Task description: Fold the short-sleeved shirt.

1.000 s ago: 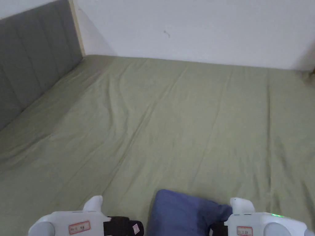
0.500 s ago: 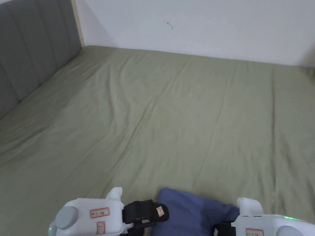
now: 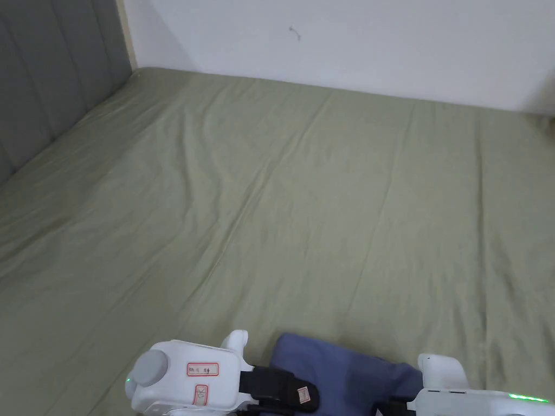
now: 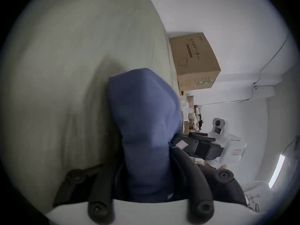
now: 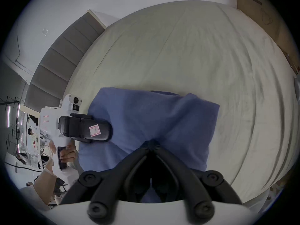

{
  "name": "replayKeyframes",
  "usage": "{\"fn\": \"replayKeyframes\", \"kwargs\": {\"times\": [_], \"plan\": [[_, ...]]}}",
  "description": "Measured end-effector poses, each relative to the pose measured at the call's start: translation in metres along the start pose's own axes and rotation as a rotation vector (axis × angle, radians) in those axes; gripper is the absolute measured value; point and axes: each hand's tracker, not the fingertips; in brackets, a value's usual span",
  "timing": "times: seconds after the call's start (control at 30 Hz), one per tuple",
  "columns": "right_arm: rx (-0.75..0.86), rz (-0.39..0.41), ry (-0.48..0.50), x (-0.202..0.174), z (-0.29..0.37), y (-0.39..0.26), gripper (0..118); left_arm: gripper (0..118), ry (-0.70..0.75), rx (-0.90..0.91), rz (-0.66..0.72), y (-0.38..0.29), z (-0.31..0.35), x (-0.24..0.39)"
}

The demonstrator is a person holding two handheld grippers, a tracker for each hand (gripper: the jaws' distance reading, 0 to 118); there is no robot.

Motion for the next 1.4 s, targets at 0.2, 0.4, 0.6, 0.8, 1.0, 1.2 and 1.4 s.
{"fn": "replayKeyframes", "kwargs": {"times": [0.2, 0.4, 0.6, 0.8, 1.0, 1.2, 1.4], "plan": [[0.045, 0.050, 0.026, -0.005, -0.001, 0.007, 0, 27, 0.069, 0.012, -0.062, 0.007, 0.035, 0.007], [0.060, 0.071, 0.039, -0.033, 0.006, 0.018, 0, 27, 0.297, 0.088, -0.127, 0.036, 0.134, 0.012], [0.051, 0.082, 0.040, -0.045, 0.001, 0.023, 0, 27, 0.951, 0.083, -0.229, 0.087, 0.261, 0.019], [0.030, 0.105, 0.027, -0.054, -0.006, 0.018, 0, 29, 1.541, -0.018, -0.209, 0.118, 0.330, 0.013], [0.004, 0.091, 0.028, -0.052, -0.014, 0.016, 0, 98, 1.675, -0.002, -0.272, 0.116, 0.334, -0.001], [0.000, 0.082, 0.026, -0.045, -0.012, 0.012, 0, 96, 1.478, 0.122, -0.219, 0.098, 0.331, 0.023], [0.018, 0.073, 0.008, -0.033, -0.002, 0.004, 0, 0, 1.129, 0.427, -0.171, 0.051, 0.303, 0.091]]}}
